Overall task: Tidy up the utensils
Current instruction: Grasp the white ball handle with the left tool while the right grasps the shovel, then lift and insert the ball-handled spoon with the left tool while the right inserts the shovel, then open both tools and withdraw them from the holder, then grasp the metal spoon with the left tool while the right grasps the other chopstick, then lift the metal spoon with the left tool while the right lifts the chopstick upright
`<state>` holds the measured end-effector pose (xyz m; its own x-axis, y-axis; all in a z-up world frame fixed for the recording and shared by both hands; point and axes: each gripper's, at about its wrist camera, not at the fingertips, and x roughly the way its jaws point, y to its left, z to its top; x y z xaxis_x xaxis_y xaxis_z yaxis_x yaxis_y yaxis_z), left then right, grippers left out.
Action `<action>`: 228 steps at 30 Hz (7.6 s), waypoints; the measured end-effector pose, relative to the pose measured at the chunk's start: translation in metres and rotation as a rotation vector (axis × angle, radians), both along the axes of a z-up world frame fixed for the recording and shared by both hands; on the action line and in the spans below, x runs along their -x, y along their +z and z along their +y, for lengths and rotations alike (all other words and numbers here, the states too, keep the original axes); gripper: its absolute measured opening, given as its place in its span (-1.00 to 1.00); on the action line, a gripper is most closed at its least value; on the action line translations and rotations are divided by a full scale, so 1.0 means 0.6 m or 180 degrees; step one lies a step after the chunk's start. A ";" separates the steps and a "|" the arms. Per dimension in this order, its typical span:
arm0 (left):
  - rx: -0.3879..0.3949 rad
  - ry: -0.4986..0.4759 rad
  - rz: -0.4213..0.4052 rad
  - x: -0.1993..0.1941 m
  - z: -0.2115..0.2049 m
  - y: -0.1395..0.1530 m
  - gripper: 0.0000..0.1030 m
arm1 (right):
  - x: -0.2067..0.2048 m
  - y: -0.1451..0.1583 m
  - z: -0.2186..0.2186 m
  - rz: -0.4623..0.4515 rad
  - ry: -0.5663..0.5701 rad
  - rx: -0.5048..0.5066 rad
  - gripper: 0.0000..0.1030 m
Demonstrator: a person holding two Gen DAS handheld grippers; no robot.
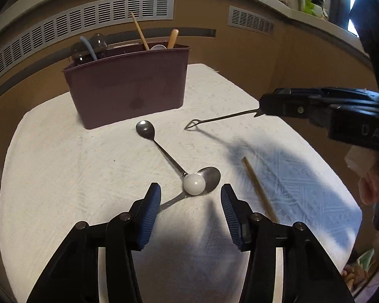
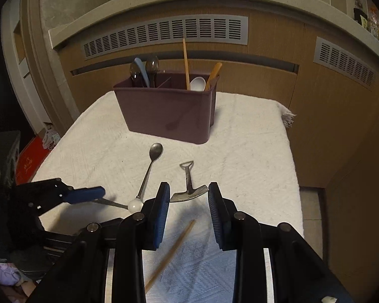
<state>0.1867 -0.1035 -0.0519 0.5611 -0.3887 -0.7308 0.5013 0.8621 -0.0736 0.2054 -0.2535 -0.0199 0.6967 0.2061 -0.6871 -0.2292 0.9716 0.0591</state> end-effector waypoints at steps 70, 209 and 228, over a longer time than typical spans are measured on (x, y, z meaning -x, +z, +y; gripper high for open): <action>0.0860 0.0369 -0.0268 0.047 0.116 0.201 -0.56 | 0.069 0.112 0.033 -0.0623 0.0301 -0.0194 -0.58; -0.0290 0.0140 0.0679 -0.097 -0.017 -0.032 -0.23 | 0.012 -0.110 0.020 0.0652 0.0186 0.0110 -0.88; -0.0019 0.0512 0.0181 -0.045 0.056 0.015 -0.44 | -0.003 -0.114 0.013 0.0789 0.0111 -0.0018 -0.81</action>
<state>0.2138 -0.0697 -0.0430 0.5734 -0.2927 -0.7652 0.3519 0.9314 -0.0925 0.2074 -0.2455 -0.0882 0.4993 0.2314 -0.8349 -0.2404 0.9628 0.1232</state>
